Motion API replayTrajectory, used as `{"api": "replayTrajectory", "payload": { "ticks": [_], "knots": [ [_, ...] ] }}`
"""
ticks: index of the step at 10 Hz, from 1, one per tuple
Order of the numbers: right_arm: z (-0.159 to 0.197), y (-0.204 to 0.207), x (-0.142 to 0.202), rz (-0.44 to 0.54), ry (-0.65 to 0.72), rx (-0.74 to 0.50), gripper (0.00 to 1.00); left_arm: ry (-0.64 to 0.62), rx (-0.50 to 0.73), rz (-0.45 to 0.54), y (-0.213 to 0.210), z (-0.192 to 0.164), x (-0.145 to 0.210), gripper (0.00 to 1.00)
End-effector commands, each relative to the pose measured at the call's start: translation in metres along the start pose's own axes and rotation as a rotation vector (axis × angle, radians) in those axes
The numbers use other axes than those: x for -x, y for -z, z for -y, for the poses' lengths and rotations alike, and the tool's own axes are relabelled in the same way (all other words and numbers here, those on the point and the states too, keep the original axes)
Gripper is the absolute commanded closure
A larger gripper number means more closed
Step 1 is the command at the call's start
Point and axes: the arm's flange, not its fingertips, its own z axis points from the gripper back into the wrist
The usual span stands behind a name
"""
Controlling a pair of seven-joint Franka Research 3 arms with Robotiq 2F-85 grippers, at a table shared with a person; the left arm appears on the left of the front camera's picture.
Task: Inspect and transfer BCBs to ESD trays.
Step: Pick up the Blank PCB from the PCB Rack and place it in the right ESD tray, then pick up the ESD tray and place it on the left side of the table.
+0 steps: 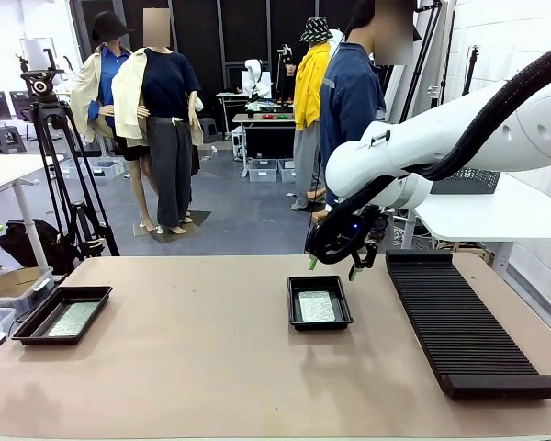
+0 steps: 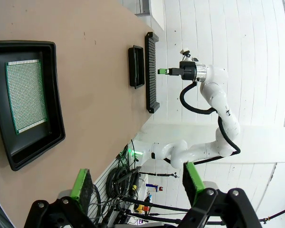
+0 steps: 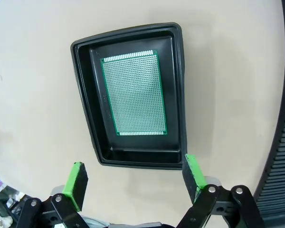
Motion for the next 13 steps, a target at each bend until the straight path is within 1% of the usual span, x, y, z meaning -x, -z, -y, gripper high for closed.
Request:
{"api": "replayTrajectory", "payload": {
  "ticks": [1,11,13],
  "knots": [
    [-0.001,0.000,0.000,0.010,-0.004,-0.004,0.00,0.001,-0.009,0.006,0.000,0.001,0.001,0.00],
    [0.000,0.000,0.000,0.000,0.000,0.000,0.00,0.000,0.000,0.000,0.000,0.000,0.000,0.00],
    [0.021,-0.020,0.006,0.016,0.011,-0.079,0.00,0.005,-0.012,0.019,0.022,0.019,0.005,0.00]
  ]
}}
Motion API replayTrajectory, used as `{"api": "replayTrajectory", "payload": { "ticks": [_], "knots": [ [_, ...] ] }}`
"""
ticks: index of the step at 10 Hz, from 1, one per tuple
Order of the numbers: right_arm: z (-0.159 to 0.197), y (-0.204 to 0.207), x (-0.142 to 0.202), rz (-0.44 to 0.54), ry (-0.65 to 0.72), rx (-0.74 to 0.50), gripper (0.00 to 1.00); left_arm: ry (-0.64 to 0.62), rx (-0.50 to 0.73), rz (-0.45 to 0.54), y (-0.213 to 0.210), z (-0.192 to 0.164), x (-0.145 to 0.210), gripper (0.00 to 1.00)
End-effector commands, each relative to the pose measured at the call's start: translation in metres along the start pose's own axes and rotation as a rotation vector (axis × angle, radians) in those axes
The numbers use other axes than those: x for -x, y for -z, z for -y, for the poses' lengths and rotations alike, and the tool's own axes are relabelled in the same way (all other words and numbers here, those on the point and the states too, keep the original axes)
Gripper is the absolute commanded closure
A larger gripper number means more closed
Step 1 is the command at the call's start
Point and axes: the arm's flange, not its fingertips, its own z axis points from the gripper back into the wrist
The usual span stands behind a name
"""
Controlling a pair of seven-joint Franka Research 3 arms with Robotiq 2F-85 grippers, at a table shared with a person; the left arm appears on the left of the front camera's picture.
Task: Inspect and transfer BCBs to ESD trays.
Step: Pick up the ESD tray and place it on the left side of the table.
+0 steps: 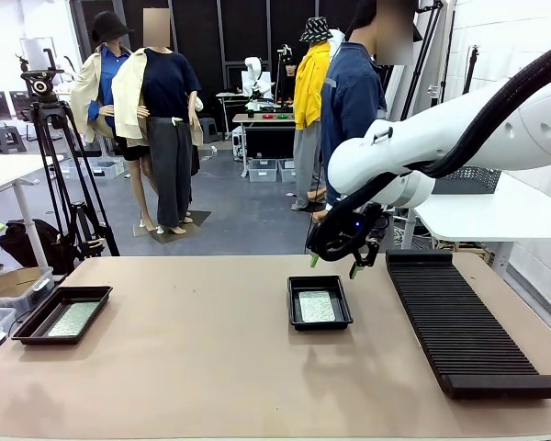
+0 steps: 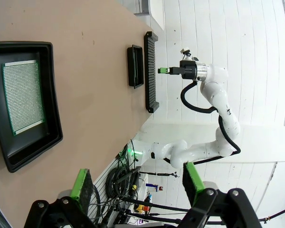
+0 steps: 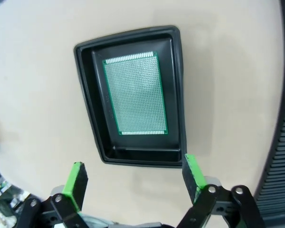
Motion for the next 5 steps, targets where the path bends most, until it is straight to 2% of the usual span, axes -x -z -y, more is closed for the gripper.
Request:
{"api": "replayTrajectory", "payload": {
  "ticks": [1,3,5],
  "knots": [
    [0.025,-0.024,0.013,0.020,-0.014,-0.099,0.00,-0.001,-0.025,0.024,0.028,0.025,0.008,0.00],
    [0.050,-0.049,0.019,0.058,-0.013,-0.171,0.00,-0.009,-0.026,0.042,0.054,0.049,0.005,0.00],
    [0.080,-0.069,0.024,0.077,-0.050,-0.200,0.00,-0.010,-0.011,0.018,0.079,0.070,0.001,0.00]
  ]
}}
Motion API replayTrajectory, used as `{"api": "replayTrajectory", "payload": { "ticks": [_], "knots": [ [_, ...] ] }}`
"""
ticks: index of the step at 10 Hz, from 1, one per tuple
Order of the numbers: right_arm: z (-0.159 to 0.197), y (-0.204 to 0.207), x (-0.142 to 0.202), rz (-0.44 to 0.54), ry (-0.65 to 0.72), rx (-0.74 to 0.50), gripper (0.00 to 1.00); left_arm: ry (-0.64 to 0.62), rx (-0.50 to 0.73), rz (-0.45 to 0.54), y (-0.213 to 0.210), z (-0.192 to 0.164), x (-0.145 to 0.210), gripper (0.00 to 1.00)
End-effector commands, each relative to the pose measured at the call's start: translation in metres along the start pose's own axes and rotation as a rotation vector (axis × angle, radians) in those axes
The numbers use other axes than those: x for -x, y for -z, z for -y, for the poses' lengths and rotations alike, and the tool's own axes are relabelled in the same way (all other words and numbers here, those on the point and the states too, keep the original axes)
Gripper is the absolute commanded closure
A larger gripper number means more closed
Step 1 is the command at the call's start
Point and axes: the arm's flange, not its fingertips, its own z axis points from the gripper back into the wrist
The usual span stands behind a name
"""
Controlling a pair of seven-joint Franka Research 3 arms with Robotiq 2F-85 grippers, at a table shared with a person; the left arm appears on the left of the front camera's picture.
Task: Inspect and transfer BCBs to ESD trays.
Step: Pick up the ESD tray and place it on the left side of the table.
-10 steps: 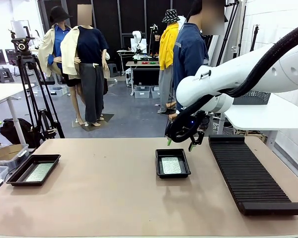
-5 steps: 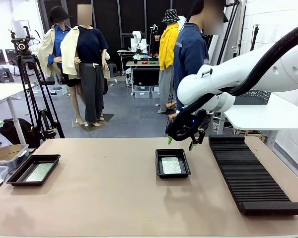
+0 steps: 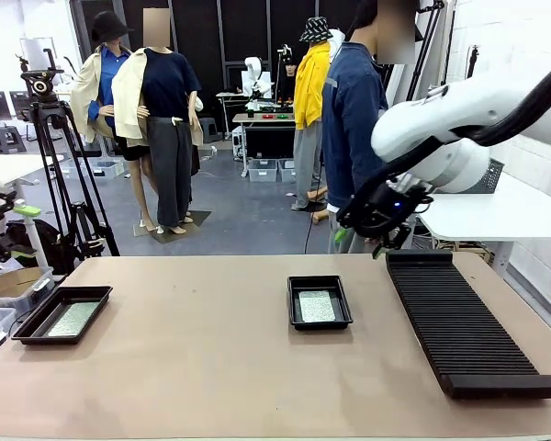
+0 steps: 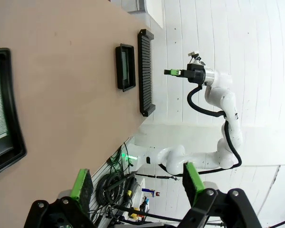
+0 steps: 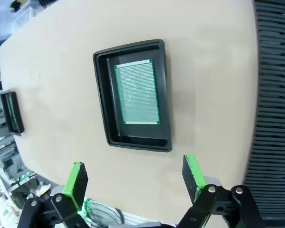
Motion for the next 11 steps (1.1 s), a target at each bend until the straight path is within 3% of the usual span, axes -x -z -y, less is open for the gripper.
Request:
{"api": "replayTrajectory", "payload": {
  "ticks": [1,4,11],
  "knots": [
    [0.033,-0.017,0.014,0.003,-0.032,-0.077,0.00,-0.025,0.022,0.038,0.023,0.025,0.002,0.00],
    [0.076,-0.046,0.013,0.030,-0.016,-0.210,0.00,-0.058,-0.063,0.059,0.069,0.076,-0.004,0.00],
    [0.187,-0.086,-0.028,-0.095,0.002,-0.453,0.00,-0.083,-0.341,0.001,0.209,0.144,-0.030,0.00]
  ]
}}
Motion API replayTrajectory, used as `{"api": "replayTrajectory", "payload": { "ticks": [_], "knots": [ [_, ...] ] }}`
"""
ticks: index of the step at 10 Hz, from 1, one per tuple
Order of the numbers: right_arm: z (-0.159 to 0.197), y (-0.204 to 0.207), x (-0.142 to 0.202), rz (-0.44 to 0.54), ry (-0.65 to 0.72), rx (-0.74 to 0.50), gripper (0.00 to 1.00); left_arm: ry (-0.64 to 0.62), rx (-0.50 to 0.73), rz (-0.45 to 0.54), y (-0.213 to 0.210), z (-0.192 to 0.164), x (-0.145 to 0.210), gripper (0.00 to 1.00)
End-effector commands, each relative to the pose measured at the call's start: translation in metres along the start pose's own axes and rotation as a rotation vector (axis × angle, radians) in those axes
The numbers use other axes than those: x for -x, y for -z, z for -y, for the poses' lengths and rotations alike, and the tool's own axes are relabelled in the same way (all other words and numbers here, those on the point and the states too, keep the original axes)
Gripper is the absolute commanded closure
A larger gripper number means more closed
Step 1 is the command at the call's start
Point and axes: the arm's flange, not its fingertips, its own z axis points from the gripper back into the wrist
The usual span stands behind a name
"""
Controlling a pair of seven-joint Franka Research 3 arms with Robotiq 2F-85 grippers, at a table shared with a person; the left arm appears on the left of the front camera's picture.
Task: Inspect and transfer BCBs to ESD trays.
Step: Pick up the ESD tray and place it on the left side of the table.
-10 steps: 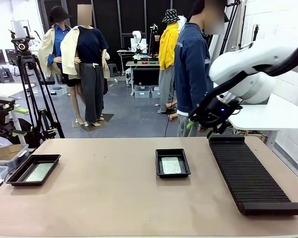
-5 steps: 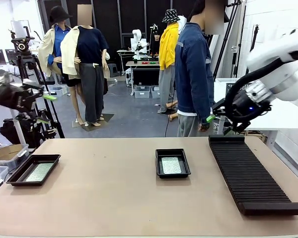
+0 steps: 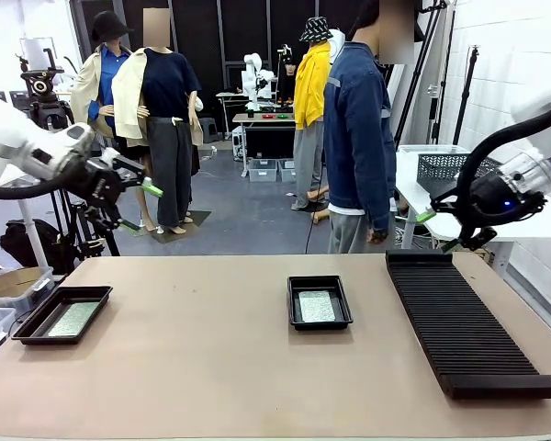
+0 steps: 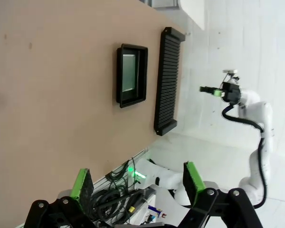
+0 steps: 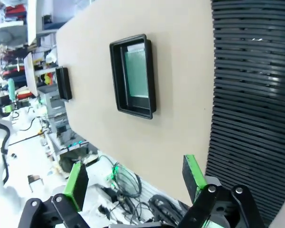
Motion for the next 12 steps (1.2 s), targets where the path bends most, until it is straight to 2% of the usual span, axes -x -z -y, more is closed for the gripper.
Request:
{"api": "replayTrajectory", "payload": {
  "ticks": [1,3,5,9,12],
  "knots": [
    [0.019,-0.011,-0.012,-0.013,-0.044,-0.087,0.00,-0.009,-0.088,0.018,0.024,0.020,0.001,0.00],
    [0.049,-0.026,-0.011,-0.016,-0.103,-0.146,0.00,0.010,-0.167,0.001,0.065,0.044,-0.003,0.00],
    [0.068,-0.036,-0.009,0.002,-0.133,-0.205,0.00,0.033,-0.269,0.025,0.098,0.069,-0.014,0.00],
    [0.096,-0.041,-0.014,0.001,-0.057,-0.281,0.00,0.044,-0.477,0.032,0.171,0.096,-0.043,0.00],
    [0.110,-0.039,-0.017,-0.059,-0.027,-0.326,0.00,0.056,-0.578,0.065,0.217,0.100,-0.046,0.00]
  ]
}}
